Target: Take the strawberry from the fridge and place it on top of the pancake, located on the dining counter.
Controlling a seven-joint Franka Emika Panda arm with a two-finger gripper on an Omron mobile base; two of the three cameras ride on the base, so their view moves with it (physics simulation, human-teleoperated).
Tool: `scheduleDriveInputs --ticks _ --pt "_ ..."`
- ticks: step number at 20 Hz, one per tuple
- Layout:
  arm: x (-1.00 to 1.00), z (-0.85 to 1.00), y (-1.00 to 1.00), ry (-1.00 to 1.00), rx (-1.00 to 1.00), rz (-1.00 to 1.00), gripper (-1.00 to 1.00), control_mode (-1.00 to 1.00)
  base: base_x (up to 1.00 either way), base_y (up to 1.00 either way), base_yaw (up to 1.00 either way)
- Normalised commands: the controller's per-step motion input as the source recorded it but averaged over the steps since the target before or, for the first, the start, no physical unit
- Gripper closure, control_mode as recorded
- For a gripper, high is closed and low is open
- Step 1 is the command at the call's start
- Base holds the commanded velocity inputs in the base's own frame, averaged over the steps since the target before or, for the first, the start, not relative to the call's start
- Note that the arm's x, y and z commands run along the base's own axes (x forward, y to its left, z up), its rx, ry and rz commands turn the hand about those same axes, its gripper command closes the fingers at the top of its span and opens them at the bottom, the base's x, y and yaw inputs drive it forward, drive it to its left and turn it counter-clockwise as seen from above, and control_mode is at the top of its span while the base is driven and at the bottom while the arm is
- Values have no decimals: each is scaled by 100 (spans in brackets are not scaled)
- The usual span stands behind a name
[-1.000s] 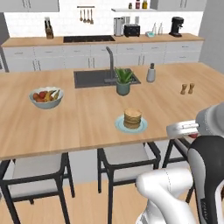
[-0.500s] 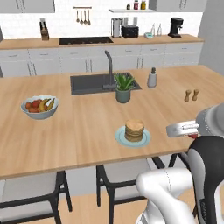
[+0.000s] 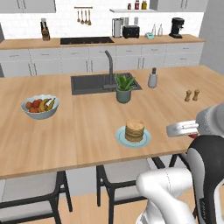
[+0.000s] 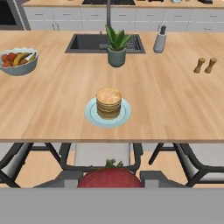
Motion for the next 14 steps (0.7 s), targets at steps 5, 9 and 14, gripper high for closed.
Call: scheduleDriveInputs --ticks 5,9,14 --pt "0 0 0 0 0 0 100 100 21 0 0" --pt "14 0 0 0 0 0 100 -100 28 0 0" --pt "89 0 8 8 -5 0 100 -100 0 0 0"
